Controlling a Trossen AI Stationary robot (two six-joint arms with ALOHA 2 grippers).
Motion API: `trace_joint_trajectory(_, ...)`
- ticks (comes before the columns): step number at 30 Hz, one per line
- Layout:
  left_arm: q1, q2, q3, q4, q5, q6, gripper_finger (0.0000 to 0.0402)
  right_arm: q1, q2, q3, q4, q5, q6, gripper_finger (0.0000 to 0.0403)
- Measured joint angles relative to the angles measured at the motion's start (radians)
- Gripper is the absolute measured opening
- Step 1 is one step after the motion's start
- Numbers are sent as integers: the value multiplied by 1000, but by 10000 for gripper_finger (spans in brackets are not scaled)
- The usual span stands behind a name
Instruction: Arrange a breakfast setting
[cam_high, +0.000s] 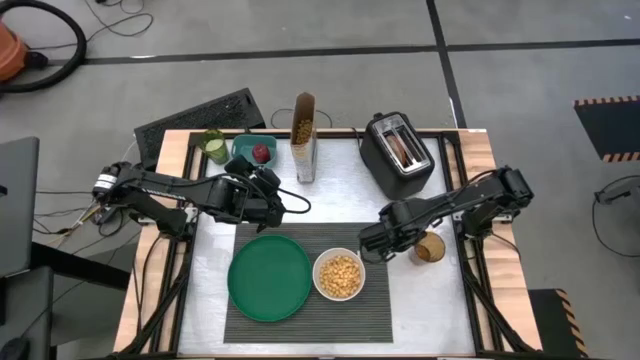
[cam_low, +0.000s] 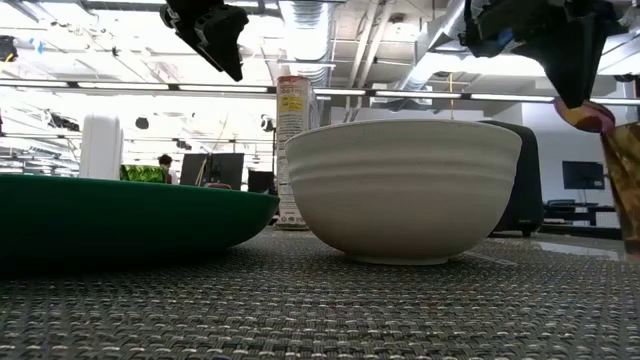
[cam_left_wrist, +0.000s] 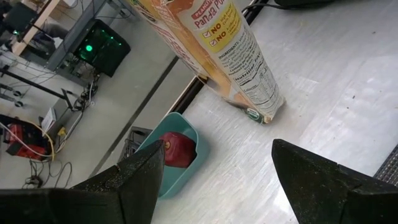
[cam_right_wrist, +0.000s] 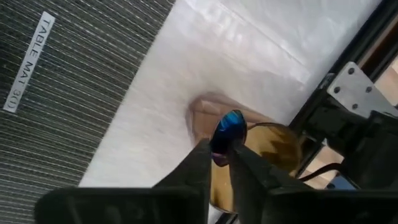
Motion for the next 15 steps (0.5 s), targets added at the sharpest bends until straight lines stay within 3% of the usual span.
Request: trace_joint_trajectory(15, 0, 0, 0, 0, -10, -2, 281, 6, -1, 1, 7, -14, -4, 57)
